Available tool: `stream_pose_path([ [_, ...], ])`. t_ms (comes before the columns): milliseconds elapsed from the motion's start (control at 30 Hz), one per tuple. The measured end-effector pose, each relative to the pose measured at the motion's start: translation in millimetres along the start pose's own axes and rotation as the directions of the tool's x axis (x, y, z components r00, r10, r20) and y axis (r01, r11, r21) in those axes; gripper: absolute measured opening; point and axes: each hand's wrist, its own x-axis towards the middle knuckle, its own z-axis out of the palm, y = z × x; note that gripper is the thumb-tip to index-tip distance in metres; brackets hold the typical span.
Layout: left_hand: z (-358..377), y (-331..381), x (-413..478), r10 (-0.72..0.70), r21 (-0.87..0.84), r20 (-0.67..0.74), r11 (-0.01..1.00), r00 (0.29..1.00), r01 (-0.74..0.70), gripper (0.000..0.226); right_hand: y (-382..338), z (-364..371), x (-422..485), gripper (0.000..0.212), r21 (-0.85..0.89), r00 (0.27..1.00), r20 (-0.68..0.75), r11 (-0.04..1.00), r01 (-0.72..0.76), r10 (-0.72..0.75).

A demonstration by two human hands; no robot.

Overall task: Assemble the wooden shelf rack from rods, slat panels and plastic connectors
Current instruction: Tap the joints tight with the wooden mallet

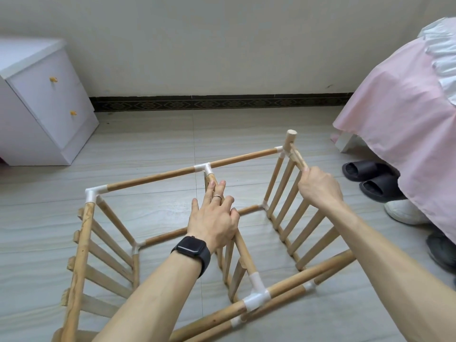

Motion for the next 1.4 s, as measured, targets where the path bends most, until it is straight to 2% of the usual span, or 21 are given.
stream_pose_path([
  [100,-10,-11,-7,0.066,-0.008,0.014,0.998,0.998,-0.066,0.049,-6,-7,-31,0.046,0.139,0.993,-0.058,0.985,0.105,-0.098],
  [200,-28,-45,-26,0.071,0.102,-0.067,0.993,0.995,-0.064,0.052,-11,-1,-85,0.044,0.31,0.977,0.06,0.934,0.178,-0.206],
  [333,-57,-111,-81,-0.144,0.071,-0.253,0.983,0.957,0.167,0.062,-19,18,-163,0.039,0.494,0.944,0.167,0.853,0.17,-0.285],
  [433,-65,-147,-137,-0.338,-0.184,-0.357,0.939,0.871,0.29,0.063,-26,31,-205,0.037,0.479,0.925,0.098,0.832,0.28,-0.368],
  [500,-58,-162,-174,-0.498,-0.435,-0.314,0.832,0.808,0.344,0.06,-31,36,-222,0.04,0.424,0.916,0.05,0.839,0.341,-0.397],
  [567,-46,-167,-205,-0.612,-0.661,-0.114,0.634,0.783,0.4,0.056,-36,42,-232,0.039,0.284,0.907,0.052,0.877,0.387,-0.417],
  [600,-38,-166,-217,-0.619,-0.737,-0.002,0.532,0.786,0.417,0.053,-39,46,-233,0.037,0.193,0.904,0.062,0.894,0.405,-0.423],
  [667,-23,-164,-236,-0.586,-0.811,0.137,0.397,0.799,0.43,0.046,-44,51,-233,0.041,0.099,0.906,0.08,0.908,0.407,-0.415],
  [800,2,-159,-261,-0.583,-0.938,0.186,0.135,0.791,0.32,0.035,-45,53,-230,0.046,0.051,0.903,0.098,0.908,0.416,-0.419],
  [833,11,-159,-265,-0.582,-0.947,0.168,0.128,0.796,0.294,0.033,-44,54,-229,0.047,0.044,0.905,0.095,0.91,0.413,-0.415],
  [900,25,-153,-272,-0.573,-0.95,0.086,0.199,0.815,0.24,0.031,-45,53,-230,0.051,0.049,0.914,0.065,0.917,0.397,-0.399],
  [933,26,-148,-273,-0.584,-0.958,0.055,0.198,0.81,0.207,0.035,-47,53,-231,0.052,0.061,0.916,0.045,0.917,0.395,-0.398],
  [1033,7,-143,-261,-0.661,-0.983,0.033,0.114,0.75,0.144,0.065,-59,51,-239,0.048,0.141,0.91,-0.01,0.9,0.412,-0.414],
  [1067,-4,-145,-255,-0.673,-0.985,0.028,0.108,0.739,0.136,0.068,-64,51,-241,0.045,0.175,0.907,-0.023,0.891,0.418,-0.421],
  [1167,-55,-150,-241,-0.661,-0.984,-0.046,0.161,0.749,0.081,0.073,-80,42,-238,0.04,0.311,0.913,-0.069,0.861,0.402,-0.402],
  [1300,-153,-139,-216,-0.527,-0.927,-0.253,0.371,0.811,-0.049,0.094,-110,13,-213,0.04,0.548,0.95,-0.056,0.786,0.286,-0.307],
  [1400,-223,-116,-198,-0.319,-0.814,-0.406,0.552,0.856,-0.181,0.088,-122,-6,-197,0.037,0.819,0.963,0.043,0.562,0.119,-0.266],
])
